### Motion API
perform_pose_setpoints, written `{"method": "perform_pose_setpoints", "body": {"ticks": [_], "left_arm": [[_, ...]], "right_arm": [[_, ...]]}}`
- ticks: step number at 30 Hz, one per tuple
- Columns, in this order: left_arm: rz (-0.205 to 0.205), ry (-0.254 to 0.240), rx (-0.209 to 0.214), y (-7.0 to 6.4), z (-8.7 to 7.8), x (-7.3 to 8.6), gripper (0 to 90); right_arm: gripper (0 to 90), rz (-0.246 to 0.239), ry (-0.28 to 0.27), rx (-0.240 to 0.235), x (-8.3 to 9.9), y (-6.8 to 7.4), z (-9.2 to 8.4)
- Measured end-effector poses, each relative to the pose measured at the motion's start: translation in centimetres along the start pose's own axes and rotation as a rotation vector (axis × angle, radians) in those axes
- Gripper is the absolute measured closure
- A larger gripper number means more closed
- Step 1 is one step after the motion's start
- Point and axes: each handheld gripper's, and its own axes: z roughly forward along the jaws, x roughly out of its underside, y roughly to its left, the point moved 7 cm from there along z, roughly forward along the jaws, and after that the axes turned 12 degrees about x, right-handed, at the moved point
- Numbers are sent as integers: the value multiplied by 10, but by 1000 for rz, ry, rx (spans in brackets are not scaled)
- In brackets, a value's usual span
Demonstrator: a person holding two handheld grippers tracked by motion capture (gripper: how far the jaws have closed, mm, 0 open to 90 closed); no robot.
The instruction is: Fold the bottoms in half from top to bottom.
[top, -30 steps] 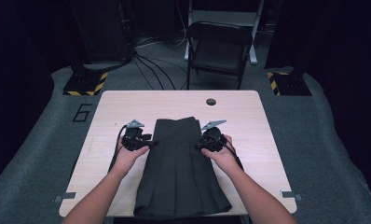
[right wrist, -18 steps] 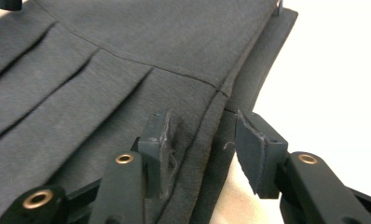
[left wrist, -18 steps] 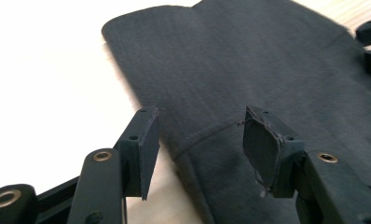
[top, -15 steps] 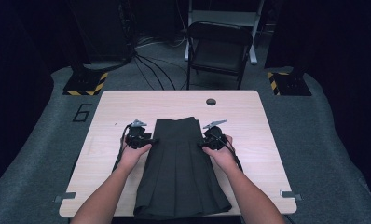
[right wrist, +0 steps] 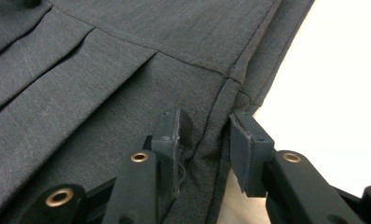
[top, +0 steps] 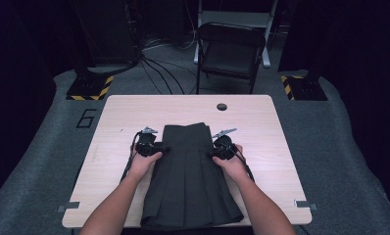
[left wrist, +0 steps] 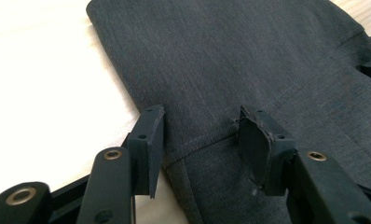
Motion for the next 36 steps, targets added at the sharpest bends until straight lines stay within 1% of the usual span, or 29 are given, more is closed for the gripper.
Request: {"method": "perform_pose_setpoints", "body": {"ticks": [1,3,4,5,6,8,9,11,12,13,14,16,17,18,19,20,22,23,24,25,26,28,29,32,33,35,36], "left_arm": [[2,3,-1,-1,-1,2,532],[-1,-3,-3,-1,-2,3,536],[-6,-3,0,-2,-3,5,544],[-2,1,2,-3,-5,7,544],[-2,-5,3,-4,-8,11,547],[2,0,5,-5,-10,13,548],[2,-4,10,-6,-12,15,549],[14,11,18,-6,-15,18,553],[19,21,24,-7,-17,19,553],[17,16,23,-7,-17,20,553],[13,18,23,-7,-18,21,553],[12,18,23,-7,-18,20,553],[2,21,30,-7,-19,20,554],[-9,20,33,-4,-20,16,550],[-27,14,35,-4,-20,14,544],[-27,14,35,-4,-20,14,532],[-27,-7,10,0,-21,6,519],[-20,-5,-3,4,-21,3,503],[-25,-4,-4,5,-21,0,503],[-20,-8,-19,8,-20,-4,502],[-26,-5,-28,12,-18,-10,492],[-27,-3,-36,14,-17,-12,488],[-33,-11,-57,19,-14,-17,470],[-28,-5,-67,22,-11,-20,440],[-37,-9,-68,23,-9,-22,439],[-40,-21,-70,24,-6,-25,427],[-42,-10,-71,25,-5,-25,410]], "right_arm": [[664,0,0,-8,0,3,0],[667,-3,1,-6,0,3,0],[675,-10,-2,-4,0,6,-1],[675,-10,-2,-4,0,6,-1],[680,-33,-1,-13,1,9,-2],[681,-30,1,-19,1,11,-2],[683,-46,2,-22,2,12,-3],[685,-57,8,-35,4,17,-5],[685,-57,8,-35,4,17,-5],[685,-61,8,-29,5,18,-6],[685,-75,6,-22,6,20,-7],[685,-78,8,-19,6,21,-7],[685,-78,8,-20,6,22,-7],[685,-79,2,-15,6,22,-7],[685,-73,9,-16,7,22,-8],[685,-73,9,-16,7,22,-8],[685,-81,1,-22,7,21,-7],[685,-67,0,-29,7,21,-7],[685,-67,0,-29,7,21,-7],[686,-65,-1,-28,7,21,-7],[686,-66,-3,-18,7,21,-7],[686,-71,-3,-19,7,21,-7],[686,-62,-8,-19,7,21,-7],[686,-58,-11,-22,8,20,-7],[686,-56,-12,-21,8,20,-7],[685,-57,-12,-21,8,20,-7],[686,-57,-12,-21,8,20,-7]]}}
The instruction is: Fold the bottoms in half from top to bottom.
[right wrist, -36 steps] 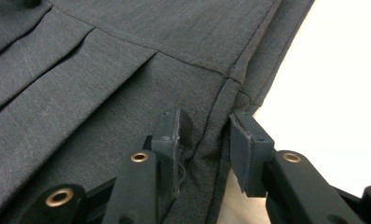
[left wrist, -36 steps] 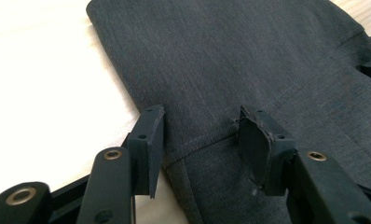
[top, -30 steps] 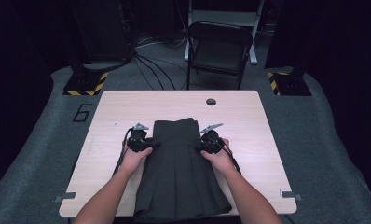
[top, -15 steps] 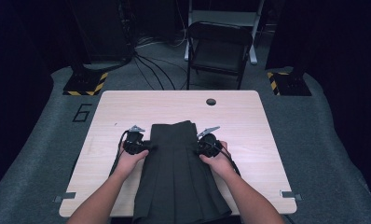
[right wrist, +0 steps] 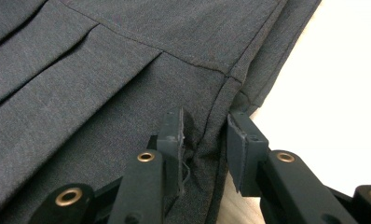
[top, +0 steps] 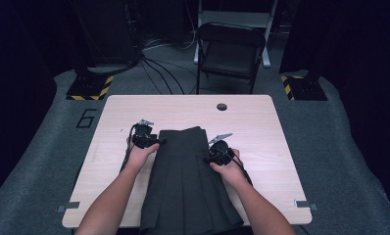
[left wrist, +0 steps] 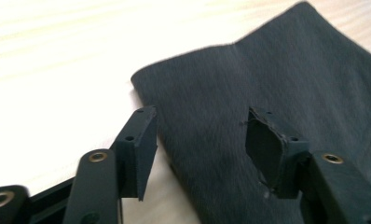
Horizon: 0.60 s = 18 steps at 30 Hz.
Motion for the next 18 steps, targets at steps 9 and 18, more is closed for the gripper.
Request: {"method": "perform_pose_setpoints", "body": {"ticks": [9,18], "left_arm": [[-19,9,-33,8,14,-7,362],[-36,33,-44,15,23,-5,364]], "right_arm": [[685,-5,6,-4,0,-1,0],[685,1,4,-8,0,-1,0]]}}
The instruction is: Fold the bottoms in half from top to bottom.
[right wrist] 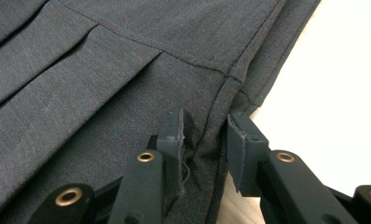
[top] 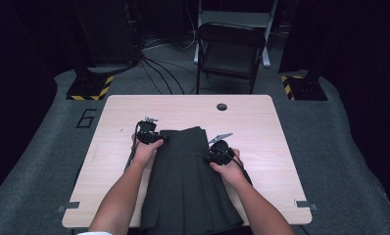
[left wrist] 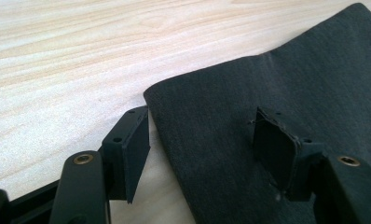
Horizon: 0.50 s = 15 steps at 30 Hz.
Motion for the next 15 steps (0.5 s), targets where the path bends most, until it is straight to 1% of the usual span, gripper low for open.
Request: {"method": "perform_pose_setpoints", "body": {"ticks": [1,2,3,4,8,9,10,11,13,14,15], "left_arm": [[-8,3,2,0,0,0,364],[-12,-11,-4,0,1,0,364],[-9,0,4,0,1,0,366],[-9,-3,-2,1,2,0,367],[-10,-10,1,1,4,0,372],[-14,-18,-1,0,4,-1,374],[-8,-20,4,0,5,-1,374],[-7,-20,3,0,5,-1,374],[-7,-27,3,1,6,-2,374],[-14,-43,3,1,6,-2,378],[-17,-48,1,1,6,-2,383]], "right_arm": [[685,0,0,0,0,0,0],[685,1,0,0,0,0,0],[685,0,0,0,0,0,0],[685,0,0,0,0,0,0],[685,0,0,0,0,0,0],[685,4,-2,2,0,0,0],[685,4,-2,2,0,0,0],[685,-1,0,-7,1,-1,0],[686,1,0,-8,1,-1,0],[685,6,0,-6,1,0,0],[685,3,-2,-5,1,-1,0]]}}
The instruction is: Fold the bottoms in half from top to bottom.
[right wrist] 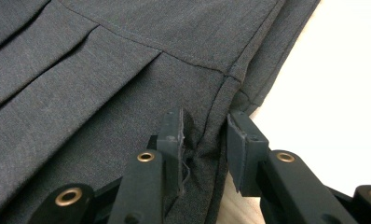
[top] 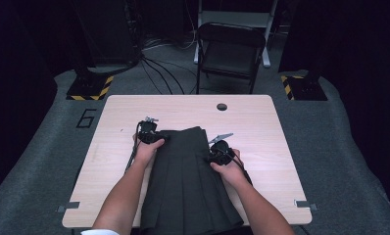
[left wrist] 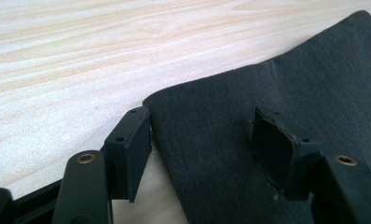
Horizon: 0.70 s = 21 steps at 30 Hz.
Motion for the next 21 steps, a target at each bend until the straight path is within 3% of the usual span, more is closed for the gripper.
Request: {"method": "perform_pose_setpoints", "body": {"ticks": [3,6,10,21], "left_arm": [[-12,-10,-1,0,0,0,392],[1,-21,-7,1,1,0,405],[-9,-72,7,4,2,-1,418],[-23,-86,23,5,3,-1,436]], "right_arm": [[685,5,1,-2,0,0,0],[685,11,-2,-2,0,1,0],[685,8,-6,-2,0,0,0],[685,17,-7,-9,1,1,0]]}}
